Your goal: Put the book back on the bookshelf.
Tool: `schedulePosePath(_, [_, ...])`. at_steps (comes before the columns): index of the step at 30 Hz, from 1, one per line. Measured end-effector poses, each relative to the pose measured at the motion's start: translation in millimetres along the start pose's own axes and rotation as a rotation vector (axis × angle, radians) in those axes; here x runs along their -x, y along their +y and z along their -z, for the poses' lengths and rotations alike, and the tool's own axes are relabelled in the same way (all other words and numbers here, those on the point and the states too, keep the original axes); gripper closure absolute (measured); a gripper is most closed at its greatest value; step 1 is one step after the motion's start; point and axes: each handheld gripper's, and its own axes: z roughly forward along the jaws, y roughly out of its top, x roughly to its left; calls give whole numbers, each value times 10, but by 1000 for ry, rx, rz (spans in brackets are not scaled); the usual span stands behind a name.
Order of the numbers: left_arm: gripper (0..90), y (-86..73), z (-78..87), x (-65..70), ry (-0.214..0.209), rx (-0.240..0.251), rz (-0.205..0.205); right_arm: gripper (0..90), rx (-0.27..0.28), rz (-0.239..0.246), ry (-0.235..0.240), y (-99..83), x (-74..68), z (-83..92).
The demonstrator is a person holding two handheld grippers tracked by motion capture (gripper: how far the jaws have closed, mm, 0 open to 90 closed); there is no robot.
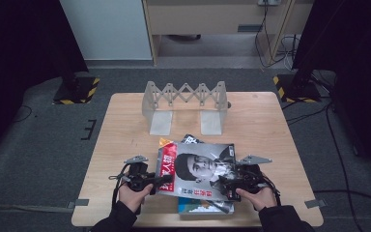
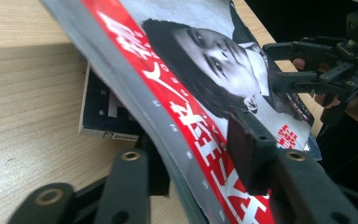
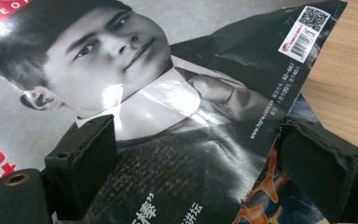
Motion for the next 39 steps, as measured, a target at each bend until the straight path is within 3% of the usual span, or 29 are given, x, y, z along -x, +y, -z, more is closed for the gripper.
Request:
schedulePosePath(4, [718,36,24,18,-8,6,9,119,0,-10,2,1,1,0])
schedulePosePath(13, [723,46,8,29,-13,-6,6,117,1,-6,3,-1,10,-3])
schedulePosePath(20, [817,90,70,44,-38,41,8,119,7,-23,14,10,27,12])
schedulePosePath(29, [853,187,117,97,-68,73,4,135,27,-32,21,41,66,47])
schedulePosePath(38, [861,316,223,118,-104,126,15,126,78,-75,-24,70,255,173])
schedulePosePath(39, [861,349,241,140,-115,137,12,126,91,-86,-51,66,348,215])
